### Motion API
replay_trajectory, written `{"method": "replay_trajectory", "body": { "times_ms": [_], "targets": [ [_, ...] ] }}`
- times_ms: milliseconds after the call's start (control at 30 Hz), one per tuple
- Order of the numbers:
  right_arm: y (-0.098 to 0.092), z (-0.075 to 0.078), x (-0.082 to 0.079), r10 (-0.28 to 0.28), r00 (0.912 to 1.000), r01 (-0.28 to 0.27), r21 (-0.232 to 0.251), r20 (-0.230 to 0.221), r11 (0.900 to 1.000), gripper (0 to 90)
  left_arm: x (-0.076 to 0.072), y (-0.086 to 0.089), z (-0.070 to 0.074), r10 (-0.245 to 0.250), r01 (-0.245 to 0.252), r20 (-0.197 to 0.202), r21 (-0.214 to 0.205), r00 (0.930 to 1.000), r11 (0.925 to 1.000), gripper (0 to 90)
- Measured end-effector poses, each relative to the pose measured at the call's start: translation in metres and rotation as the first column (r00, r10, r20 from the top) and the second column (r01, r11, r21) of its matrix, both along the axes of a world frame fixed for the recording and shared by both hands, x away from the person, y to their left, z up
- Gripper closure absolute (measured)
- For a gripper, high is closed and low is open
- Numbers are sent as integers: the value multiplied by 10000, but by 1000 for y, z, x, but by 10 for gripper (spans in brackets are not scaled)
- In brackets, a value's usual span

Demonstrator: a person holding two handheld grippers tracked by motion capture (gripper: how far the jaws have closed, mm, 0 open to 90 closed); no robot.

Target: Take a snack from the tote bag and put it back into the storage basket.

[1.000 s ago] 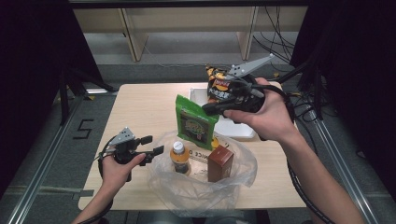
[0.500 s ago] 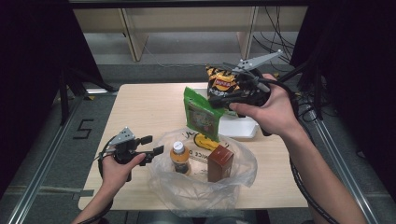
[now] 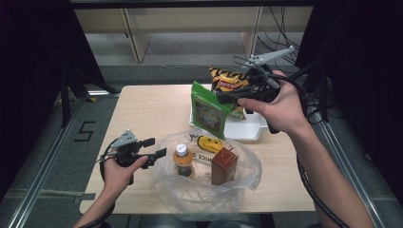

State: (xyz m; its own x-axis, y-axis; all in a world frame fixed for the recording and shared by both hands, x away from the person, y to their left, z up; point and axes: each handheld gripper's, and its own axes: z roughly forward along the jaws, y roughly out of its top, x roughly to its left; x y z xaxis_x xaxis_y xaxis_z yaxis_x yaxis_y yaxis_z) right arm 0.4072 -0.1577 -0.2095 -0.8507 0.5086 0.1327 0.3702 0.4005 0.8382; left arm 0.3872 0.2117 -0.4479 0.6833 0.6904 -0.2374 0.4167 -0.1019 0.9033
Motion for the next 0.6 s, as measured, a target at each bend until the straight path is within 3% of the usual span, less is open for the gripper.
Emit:
{"method": "replay_trajectory", "body": {
  "times_ms": [100,600],
  "targets": [
    [-2,3,2,-88,9998,89,-64,174,9999,900,0,0,0,24,-24,-2,13,10000,10000,279],
    [-9,-2,19,-510,9987,510,-78,-45,9987,900,1,0,0,-58,58,54,-14,10000,10000,279]
  ]
}}
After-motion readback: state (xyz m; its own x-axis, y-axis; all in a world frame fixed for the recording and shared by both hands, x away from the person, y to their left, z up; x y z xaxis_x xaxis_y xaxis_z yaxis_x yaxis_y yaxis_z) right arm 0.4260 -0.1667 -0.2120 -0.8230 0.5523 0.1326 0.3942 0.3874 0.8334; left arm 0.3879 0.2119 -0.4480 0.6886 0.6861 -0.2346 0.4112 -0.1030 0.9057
